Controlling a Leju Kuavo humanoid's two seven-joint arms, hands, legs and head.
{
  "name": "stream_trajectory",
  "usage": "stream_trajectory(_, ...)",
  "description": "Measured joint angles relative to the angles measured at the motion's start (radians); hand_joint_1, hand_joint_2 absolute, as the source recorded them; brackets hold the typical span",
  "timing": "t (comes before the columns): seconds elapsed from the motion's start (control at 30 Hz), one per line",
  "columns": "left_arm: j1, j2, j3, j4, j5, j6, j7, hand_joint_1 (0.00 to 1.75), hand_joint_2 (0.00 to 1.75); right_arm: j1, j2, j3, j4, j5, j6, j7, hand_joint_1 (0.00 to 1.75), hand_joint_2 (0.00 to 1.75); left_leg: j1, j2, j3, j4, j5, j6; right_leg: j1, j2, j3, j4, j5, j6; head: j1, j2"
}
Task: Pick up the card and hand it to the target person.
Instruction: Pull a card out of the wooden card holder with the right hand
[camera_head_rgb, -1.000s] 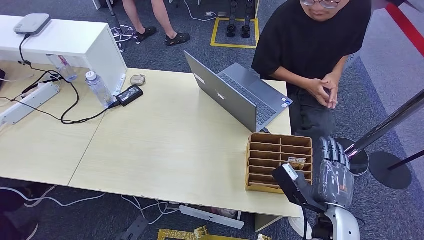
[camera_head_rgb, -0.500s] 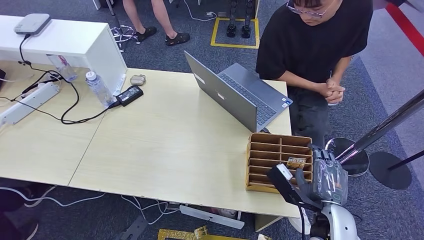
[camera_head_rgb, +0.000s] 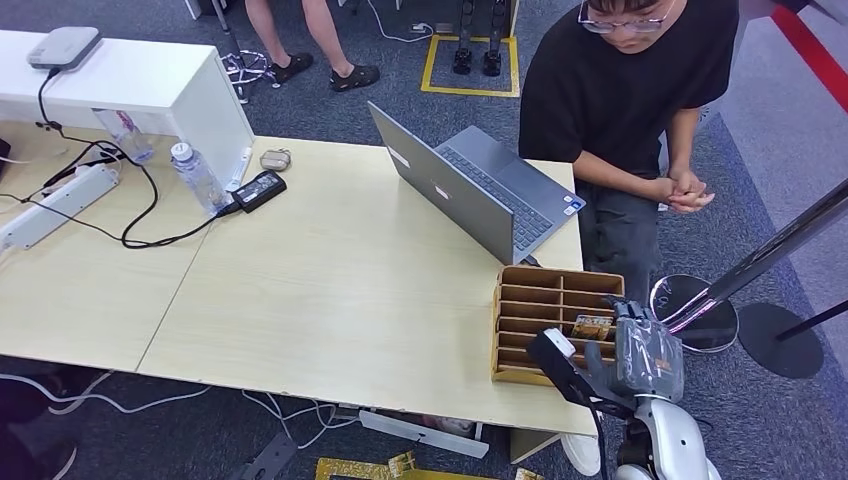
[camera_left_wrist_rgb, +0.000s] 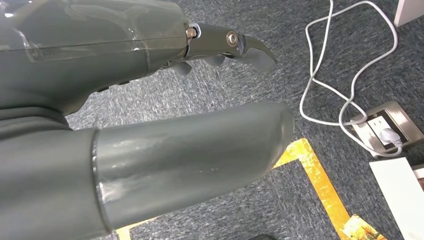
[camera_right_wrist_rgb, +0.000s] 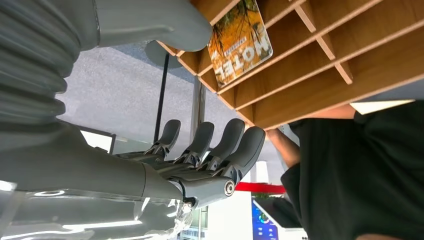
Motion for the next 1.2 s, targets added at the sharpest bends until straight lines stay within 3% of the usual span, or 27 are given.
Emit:
stream_trajectory(0.53, 0.001, 0.0, 0.0, 0.0, -0.005, -0.007, 0.0, 0.0, 0.0, -0.024, -0.012, 0.017, 0.069, 0.023, 0.05, 0.021, 0.58, 1.75, 0.0, 0.0, 0.0, 0.0, 0.0, 0.0, 0.0, 0.0, 0.0, 0.0, 0.0, 0.0, 0.0, 0.0)
stream_trajectory(1.07, 0.001, 0.0, 0.0, 0.0, -0.012, -0.01, 0.0, 0.0, 0.0, -0.032, -0.019, 0.031, 0.105, 0.033, 0.061, 0.024, 0.66, 1.75, 0.0, 0.0, 0.0, 0.0, 0.0, 0.0, 0.0, 0.0, 0.0, 0.0, 0.0, 0.0, 0.0, 0.0)
stream_trajectory(1.2, 0.001, 0.0, 0.0, 0.0, -0.012, -0.01, 0.0, 0.0, 0.0, -0.034, -0.019, 0.032, 0.109, 0.033, 0.061, 0.024, 0.77, 1.75, 0.0, 0.0, 0.0, 0.0, 0.0, 0.0, 0.0, 0.0, 0.0, 0.0, 0.0, 0.0, 0.0, 0.0)
